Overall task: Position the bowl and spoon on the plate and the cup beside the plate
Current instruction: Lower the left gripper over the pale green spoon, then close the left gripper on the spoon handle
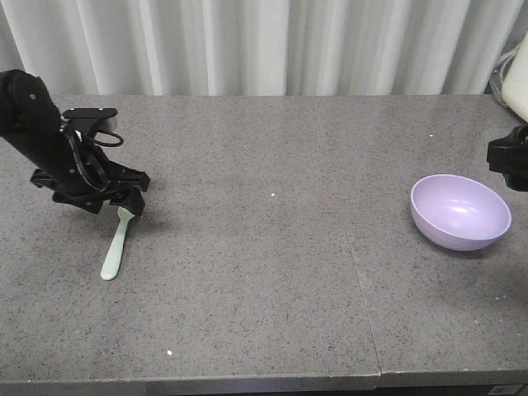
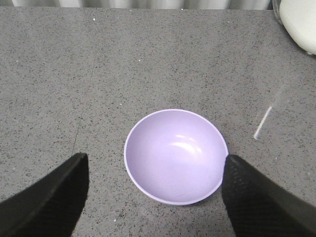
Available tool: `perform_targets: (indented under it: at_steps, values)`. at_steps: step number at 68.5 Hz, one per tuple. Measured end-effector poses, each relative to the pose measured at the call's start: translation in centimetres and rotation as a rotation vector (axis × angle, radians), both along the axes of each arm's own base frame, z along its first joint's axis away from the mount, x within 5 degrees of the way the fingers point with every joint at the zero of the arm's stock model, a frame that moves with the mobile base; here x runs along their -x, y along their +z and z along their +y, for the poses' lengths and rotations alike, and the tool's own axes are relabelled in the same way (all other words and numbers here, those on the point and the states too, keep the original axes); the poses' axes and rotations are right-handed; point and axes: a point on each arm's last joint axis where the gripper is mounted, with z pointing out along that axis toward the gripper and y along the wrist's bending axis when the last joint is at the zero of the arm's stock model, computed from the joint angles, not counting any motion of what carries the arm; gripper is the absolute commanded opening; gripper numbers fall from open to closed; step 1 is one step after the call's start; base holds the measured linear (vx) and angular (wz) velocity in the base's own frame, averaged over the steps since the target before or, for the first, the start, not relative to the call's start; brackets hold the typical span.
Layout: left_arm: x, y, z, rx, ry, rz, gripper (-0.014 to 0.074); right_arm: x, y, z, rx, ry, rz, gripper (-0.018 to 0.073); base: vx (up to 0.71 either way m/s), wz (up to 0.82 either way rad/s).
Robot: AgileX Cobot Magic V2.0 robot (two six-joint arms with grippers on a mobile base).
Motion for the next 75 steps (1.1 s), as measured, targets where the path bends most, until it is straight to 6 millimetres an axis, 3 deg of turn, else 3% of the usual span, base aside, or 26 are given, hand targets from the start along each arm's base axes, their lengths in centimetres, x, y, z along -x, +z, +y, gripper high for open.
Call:
perform_targets:
  at_steps: [10,21,50,75]
  values:
    - [0.2,0.0,-1.3,-0.018,-0.008,0.002,0.0498,0.0,0.0,0.0,0.000,0.000,0.000,0.0541,0.00,0.00]
    - [0.2,-0.2,-1.0,-0.031,0.062,0.016,0.0498,0.0,0.0,0.0,0.000,0.000,0.000,0.0541,0.00,0.00]
    - [0.4,-1.8,-1.3,-0.057,0.061,0.114,0.0473,0.0,0.0,0.0,0.000,0.000,0.000,0.0541,0.00,0.00]
    - [0.3,-2.1,-0.9,-0.090,0.092,0.118,0.0461,0.0,0.0,0.0,0.000,0.000,0.000,0.0541,0.00,0.00]
